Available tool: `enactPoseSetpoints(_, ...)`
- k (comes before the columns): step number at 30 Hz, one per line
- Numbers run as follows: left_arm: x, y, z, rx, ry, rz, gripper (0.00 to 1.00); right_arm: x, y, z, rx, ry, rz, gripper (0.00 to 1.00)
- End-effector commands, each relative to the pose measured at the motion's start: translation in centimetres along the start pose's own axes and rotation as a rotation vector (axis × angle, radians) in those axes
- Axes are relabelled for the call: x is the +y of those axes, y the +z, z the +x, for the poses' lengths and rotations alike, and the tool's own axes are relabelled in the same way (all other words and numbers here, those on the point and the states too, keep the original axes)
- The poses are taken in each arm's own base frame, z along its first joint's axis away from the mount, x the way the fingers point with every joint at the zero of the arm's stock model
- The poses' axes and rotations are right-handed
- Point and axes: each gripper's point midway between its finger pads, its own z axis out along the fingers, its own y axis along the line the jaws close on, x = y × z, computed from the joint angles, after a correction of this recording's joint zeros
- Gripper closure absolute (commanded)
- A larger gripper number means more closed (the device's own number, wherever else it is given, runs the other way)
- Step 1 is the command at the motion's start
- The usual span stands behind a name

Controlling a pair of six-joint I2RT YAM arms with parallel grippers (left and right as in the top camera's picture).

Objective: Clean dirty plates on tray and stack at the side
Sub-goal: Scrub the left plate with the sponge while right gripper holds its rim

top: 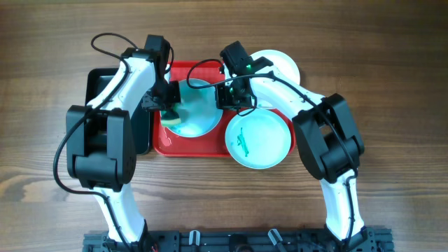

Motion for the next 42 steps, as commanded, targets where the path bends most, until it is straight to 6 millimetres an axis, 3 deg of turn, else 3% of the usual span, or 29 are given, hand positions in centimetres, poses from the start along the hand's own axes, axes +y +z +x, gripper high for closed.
enactPoseSetpoints(1, -0.2, -0.9, -1.1, -0.077, -0.004, -0.022, 0.96, -0.9, 2.1, 2.2, 0.125, 0.059, -0.048, 0.96)
enactPoseSetpoints(4, -0.1, 0.1, -0.6, -0.06, -0.001, -0.027, 0.96, -1.6, 1.9, 1.9, 0.128, 0.075, -0.059, 0.96)
enactPoseSetpoints(7, 0.0, 2.4, 0.4, -0.022, 0.01, -0.024, 0.96, -1.9, 1.6, 1.6, 0.127, 0.064, -0.082, 0.96)
enactPoseSetpoints(11, -2.9, 4.5, 1.5, -0.01, 0.154, 0.163, 0.96, -1.9, 1.6, 1.5, 0.123, 0.046, -0.084, 0.96)
enactPoseSetpoints(15, -7.7, 3.9, 2.9, -0.019, 0.373, 0.445, 0.96, -1.9, 1.6, 1.5, 0.123, 0.046, -0.085, 0.96)
enactPoseSetpoints(18, -9.4, 3.0, 3.1, -0.043, 0.446, 0.551, 0.96, -1.9, 1.6, 1.5, 0.122, 0.045, -0.085, 0.96)
enactPoseSetpoints(21, -9.7, 2.8, 3.4, -0.023, 0.409, 0.578, 0.96, -1.8, 1.6, 1.4, 0.118, 0.044, -0.086, 0.96)
enactPoseSetpoints(25, -8.0, 2.4, 6.1, 0.128, 0.333, 0.556, 0.96, -1.8, 1.6, 1.4, 0.118, 0.043, -0.086, 0.96)
enactPoseSetpoints(28, -7.1, 2.0, 6.7, 0.152, 0.361, 0.558, 0.96, -1.8, 1.6, 1.4, 0.118, 0.043, -0.086, 0.96)
enactPoseSetpoints(31, -6.5, 1.9, 6.2, 0.124, 0.384, 0.561, 0.96, -1.8, 1.6, 1.4, 0.118, 0.044, -0.087, 0.96)
enactPoseSetpoints(34, -4.9, 2.5, 4.1, 0.072, 0.332, 0.462, 0.96, -1.8, 1.6, 1.3, 0.117, 0.043, -0.087, 0.96)
enactPoseSetpoints(36, -2.2, 3.8, 2.4, 0.041, 0.182, 0.265, 0.96, -1.8, 1.6, 1.3, 0.116, 0.043, -0.087, 0.96)
enactPoseSetpoints(37, 0.1, 4.3, 1.6, 0.014, 0.087, 0.105, 0.96, -1.8, 1.6, 1.3, 0.115, 0.043, -0.088, 0.96)
enactPoseSetpoints(40, 2.5, 4.3, 1.0, -0.031, -0.034, -0.083, 0.96, -1.8, 1.6, 1.2, 0.112, 0.042, -0.089, 0.96)
enactPoseSetpoints(42, 3.1, 4.1, 0.9, -0.056, -0.083, -0.154, 0.96, -1.7, 1.6, 1.1, 0.109, 0.047, -0.09, 0.96)
